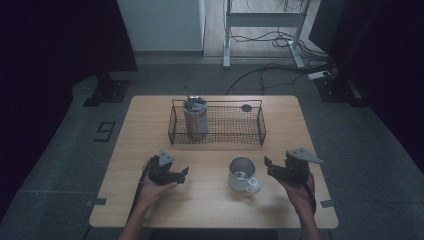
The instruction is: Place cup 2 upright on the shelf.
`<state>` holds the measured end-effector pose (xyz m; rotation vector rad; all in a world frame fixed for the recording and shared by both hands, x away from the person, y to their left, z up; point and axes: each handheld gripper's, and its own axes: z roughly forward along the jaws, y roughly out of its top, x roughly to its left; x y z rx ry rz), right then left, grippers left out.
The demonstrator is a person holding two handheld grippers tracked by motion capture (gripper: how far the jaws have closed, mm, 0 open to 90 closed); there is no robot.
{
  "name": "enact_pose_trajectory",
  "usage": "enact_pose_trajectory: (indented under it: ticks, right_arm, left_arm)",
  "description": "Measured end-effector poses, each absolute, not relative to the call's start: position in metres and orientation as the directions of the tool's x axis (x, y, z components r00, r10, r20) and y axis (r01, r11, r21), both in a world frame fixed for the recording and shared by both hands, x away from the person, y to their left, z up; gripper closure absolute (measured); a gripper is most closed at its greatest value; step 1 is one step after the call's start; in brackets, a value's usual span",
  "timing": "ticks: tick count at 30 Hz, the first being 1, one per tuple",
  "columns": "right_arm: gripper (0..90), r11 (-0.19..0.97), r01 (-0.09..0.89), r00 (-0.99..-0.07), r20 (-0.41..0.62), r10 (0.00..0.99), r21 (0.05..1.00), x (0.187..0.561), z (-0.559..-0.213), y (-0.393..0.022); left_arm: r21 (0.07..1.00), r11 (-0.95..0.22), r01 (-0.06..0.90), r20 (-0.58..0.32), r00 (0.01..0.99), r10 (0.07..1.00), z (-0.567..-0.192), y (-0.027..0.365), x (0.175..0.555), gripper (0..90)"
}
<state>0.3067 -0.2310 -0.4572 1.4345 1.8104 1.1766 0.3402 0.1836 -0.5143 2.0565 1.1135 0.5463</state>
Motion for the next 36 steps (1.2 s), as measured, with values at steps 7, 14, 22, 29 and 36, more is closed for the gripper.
enact_pose_trajectory:
  ticks: [7, 14, 22, 29, 36]
  right_arm:
    - [14.5, 0.063, 0.472, -0.347, 0.120, 0.930, 0.879, 0.314, -0.453, -0.210]
    - [14.3, 0.062, 0.474, -0.377, 0.139, 0.916, 0.878, 0.317, -0.453, -0.198]
    - [13.6, 0.093, 0.485, -0.428, 0.144, 0.892, 0.870, 0.316, -0.460, -0.183]
    - [13.0, 0.112, 0.497, -0.466, 0.156, 0.871, 0.861, 0.312, -0.461, -0.174]
    - [12.5, 0.109, 0.520, -0.478, 0.183, 0.859, 0.847, 0.312, -0.466, -0.166]
  left_arm:
    - [0.755, -0.367, 0.543, 0.024, 0.536, 0.844, -0.517, 0.185, 0.339, 10.8]
    - [0.756, -0.360, 0.546, 0.021, 0.529, 0.848, -0.516, 0.186, 0.338, 10.8]
    - [0.756, -0.343, 0.558, 0.011, 0.513, 0.858, -0.517, 0.191, 0.337, 10.8]
    - [0.746, -0.330, 0.579, -0.003, 0.499, 0.867, -0.523, 0.195, 0.340, 10.8]
    - [0.745, -0.326, 0.582, -0.005, 0.494, 0.869, -0.523, 0.196, 0.340, 10.8]
